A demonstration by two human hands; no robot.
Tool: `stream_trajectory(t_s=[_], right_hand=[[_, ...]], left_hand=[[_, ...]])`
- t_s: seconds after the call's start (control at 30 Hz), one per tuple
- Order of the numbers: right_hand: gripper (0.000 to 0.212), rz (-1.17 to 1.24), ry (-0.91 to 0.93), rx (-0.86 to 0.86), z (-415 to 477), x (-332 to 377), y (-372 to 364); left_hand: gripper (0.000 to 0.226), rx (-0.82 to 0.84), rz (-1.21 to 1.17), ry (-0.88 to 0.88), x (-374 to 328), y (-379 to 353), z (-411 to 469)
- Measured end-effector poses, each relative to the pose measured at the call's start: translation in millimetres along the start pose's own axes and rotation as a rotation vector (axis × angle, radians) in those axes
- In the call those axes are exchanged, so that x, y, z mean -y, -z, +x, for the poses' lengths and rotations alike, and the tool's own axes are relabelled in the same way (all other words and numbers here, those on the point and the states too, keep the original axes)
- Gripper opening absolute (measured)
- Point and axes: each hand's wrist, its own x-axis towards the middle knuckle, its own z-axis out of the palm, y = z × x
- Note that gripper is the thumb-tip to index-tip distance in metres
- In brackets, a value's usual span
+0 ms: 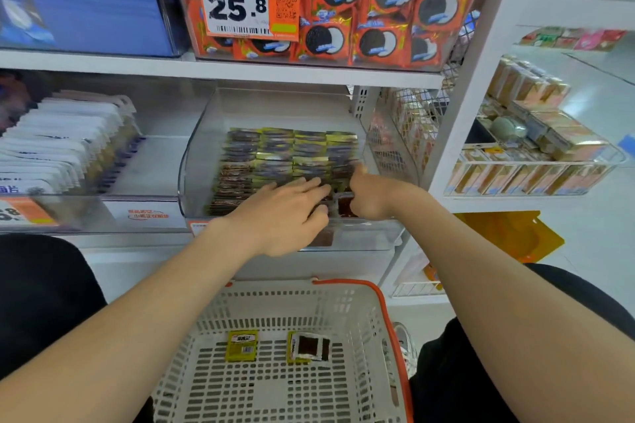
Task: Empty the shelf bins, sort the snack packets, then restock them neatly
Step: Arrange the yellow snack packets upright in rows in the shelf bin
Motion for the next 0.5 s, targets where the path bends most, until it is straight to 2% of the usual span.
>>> stream_trajectory(t_s=[0.1, 0.13, 0.23, 0.33, 0.37, 0.47, 0.5], right_hand=[[0.048, 0.091, -0.009, 0.047, 0, -4, 4], [0.047, 0.118, -0.023, 0.034, 1, -4, 4], [0.050, 0.127, -0.038, -0.053, 3, -3, 0], [0.074, 0.180, -0.061, -0.119, 3, -3, 2], [0.075, 0.164, -0.065, -0.131, 0, -5, 2], [0.037, 0.017, 0.037, -0.259, -1, -10, 0], [0.029, 0.037, 0.059, -0.291, -1, -12, -2]], left_hand=[[0.065, 0.029, -0.011, -0.010, 3, -3, 5], [0.066, 0.017, -0.017, -0.012, 5, -3, 5], [0.065, -0.039, -0.020, -0.033, 6, -4, 4], [0.067, -0.140, -0.023, -0.060, 5, -7, 1], [0.069, -0.164, -0.029, -0.068, 5, -7, 0], [0.071, -0.204, -0.017, -0.082, 3, -7, -3], [0.071, -0.208, -0.006, -0.086, 1, -7, -4]])
